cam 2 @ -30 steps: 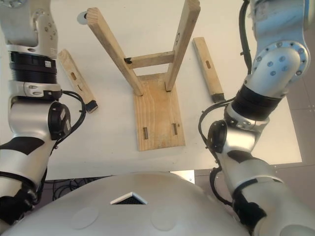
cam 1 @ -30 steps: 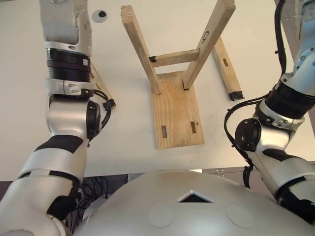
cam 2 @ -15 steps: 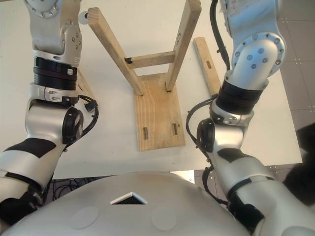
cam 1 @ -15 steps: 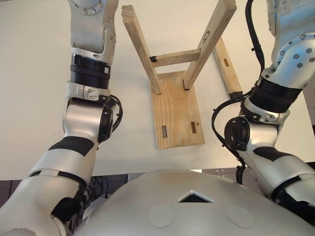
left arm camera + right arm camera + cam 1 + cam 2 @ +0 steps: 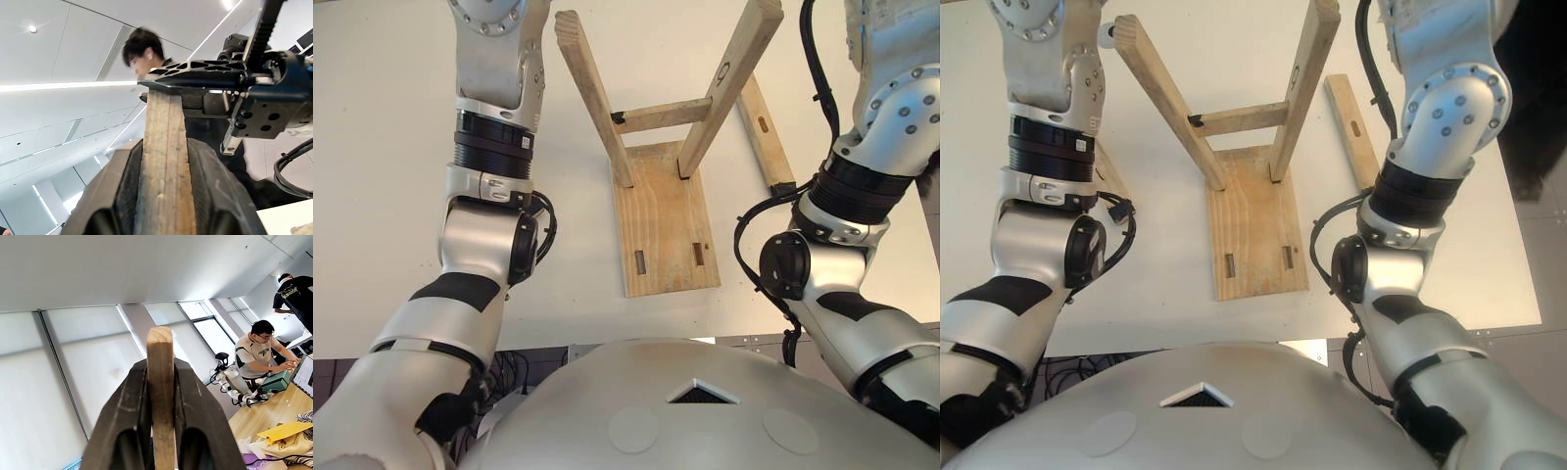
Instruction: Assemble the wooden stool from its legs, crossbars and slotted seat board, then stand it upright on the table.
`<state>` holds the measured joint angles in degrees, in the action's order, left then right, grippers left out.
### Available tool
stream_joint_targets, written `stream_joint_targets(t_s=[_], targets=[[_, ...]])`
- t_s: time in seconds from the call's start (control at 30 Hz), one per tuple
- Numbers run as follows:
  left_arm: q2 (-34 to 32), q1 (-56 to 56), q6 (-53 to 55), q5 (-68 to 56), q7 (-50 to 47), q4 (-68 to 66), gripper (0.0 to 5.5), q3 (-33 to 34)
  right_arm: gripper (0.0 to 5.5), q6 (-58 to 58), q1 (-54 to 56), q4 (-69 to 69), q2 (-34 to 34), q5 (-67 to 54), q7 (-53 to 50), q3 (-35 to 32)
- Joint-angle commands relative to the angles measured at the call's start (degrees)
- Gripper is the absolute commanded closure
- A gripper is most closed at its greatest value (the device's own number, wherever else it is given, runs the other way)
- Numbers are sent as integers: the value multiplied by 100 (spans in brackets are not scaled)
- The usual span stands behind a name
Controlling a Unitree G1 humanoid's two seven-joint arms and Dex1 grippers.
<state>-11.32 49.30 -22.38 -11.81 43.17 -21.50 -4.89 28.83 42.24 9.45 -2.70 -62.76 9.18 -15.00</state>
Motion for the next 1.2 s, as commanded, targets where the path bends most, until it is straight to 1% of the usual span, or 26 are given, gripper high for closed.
stream_joint_targets(t_s=[0.03,0.17,0.23,0.27,0.33,0.47,0.53,0.6,0.67,0.87,1.2], targets=[[-190,23,339,58,101,-154,345,18,510,-436,232,-152,19,197,-117,-231],[-504,-234,948,-124,0,-256,290,353,510,-912,186,-485,-298,389,-246,-788],[-722,-311,1234,-24,-379,-493,275,612,510,-968,-93,-520,-521,490,-198,-1007],[-777,-296,1376,17,-701,-734,256,783,510,-1003,-377,-538,-666,687,-84,-1030],[-791,-298,1637,-2,-1272,-1031,252,1079,510,-1092,-925,-585,-810,1081,84,-978],[-673,-356,1982,-406,-2137,-1257,252,1768,510,-1429,-2494,-688,-831,2063,697,-534],[-707,-355,1996,-425,-2327,-1331,252,1912,510,-1603,-2963,-734,-831,2424,873,-408],[-759,-402,1765,-279,-2546,-1326,252,1972,510,-1747,-3236,-845,-796,2649,973,-373],[-778,-415,1717,-258,-2640,-1347,252,2015,510,-1886,-3292,-1102,-808,2821,1064,-372],[-764,-349,1639,-237,-2690,-1475,252,2026,510,-2211,-3009,-1894,-746,3290,1237,-190],[-738,-274,1695,-288,-2671,-1632,252,2023,510,-2726,-2794,-2765,-822,3581,1238,-348]])
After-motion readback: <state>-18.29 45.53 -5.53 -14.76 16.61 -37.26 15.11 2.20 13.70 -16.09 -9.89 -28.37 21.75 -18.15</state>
